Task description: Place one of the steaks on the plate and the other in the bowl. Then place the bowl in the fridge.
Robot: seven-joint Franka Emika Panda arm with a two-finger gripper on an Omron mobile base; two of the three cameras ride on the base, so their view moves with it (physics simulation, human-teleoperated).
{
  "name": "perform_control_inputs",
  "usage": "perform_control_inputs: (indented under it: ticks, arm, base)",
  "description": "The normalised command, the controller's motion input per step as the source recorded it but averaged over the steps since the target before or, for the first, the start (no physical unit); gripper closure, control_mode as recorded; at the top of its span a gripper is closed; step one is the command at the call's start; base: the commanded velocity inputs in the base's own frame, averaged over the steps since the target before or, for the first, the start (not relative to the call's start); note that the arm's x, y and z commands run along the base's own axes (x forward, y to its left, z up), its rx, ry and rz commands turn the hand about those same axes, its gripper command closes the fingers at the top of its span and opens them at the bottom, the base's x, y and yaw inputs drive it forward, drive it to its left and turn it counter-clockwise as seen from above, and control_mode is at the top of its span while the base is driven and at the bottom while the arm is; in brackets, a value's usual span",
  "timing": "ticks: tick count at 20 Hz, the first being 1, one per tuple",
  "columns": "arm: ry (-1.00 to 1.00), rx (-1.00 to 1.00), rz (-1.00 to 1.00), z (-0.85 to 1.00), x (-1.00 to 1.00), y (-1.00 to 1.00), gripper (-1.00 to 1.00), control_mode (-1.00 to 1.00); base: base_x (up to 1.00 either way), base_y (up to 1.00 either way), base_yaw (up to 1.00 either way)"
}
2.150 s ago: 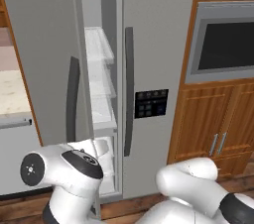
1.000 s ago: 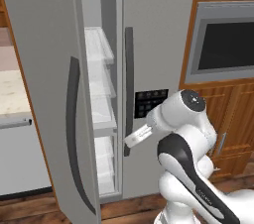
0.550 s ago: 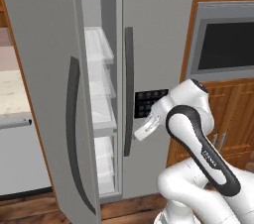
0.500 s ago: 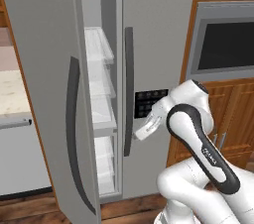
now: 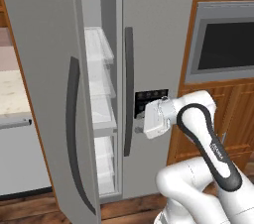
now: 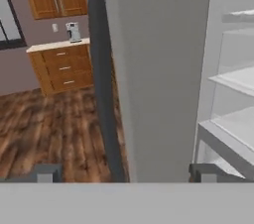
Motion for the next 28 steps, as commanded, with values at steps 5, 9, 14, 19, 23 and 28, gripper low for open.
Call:
perform_control_inputs:
  ticks: [5,9,14,19,23,28]
  arm:
    - [-0.34,0.23,0.0,0.19,-0.03,0.18,-1.0,-1.0]
    - [-0.02,0.07,-0.01,0.0,0.08,0.14,-1.0,-1.0]
    - [0.09,0.0,0.0,-0.22,0.16,0.63,-1.0,-1.0]
    - [0.19,0.0,0.03,-0.11,0.24,0.79,-1.0,-1.0]
    - [0.05,0.0,0.02,-0.11,0.44,0.37,-1.0,-1.0]
    - [0.0,0.0,0.0,-0.01,0.21,0.0,-1.0,-1.0]
  base:
    - [0.0,0.0,0.0]
    - [0.0,0.0,0.0]
    - [0.0,0.0,0.0]
    - [0.0,0.0,0.0]
    - [0.0,0.0,0.0]
    - [0.0,0.0,0.0]
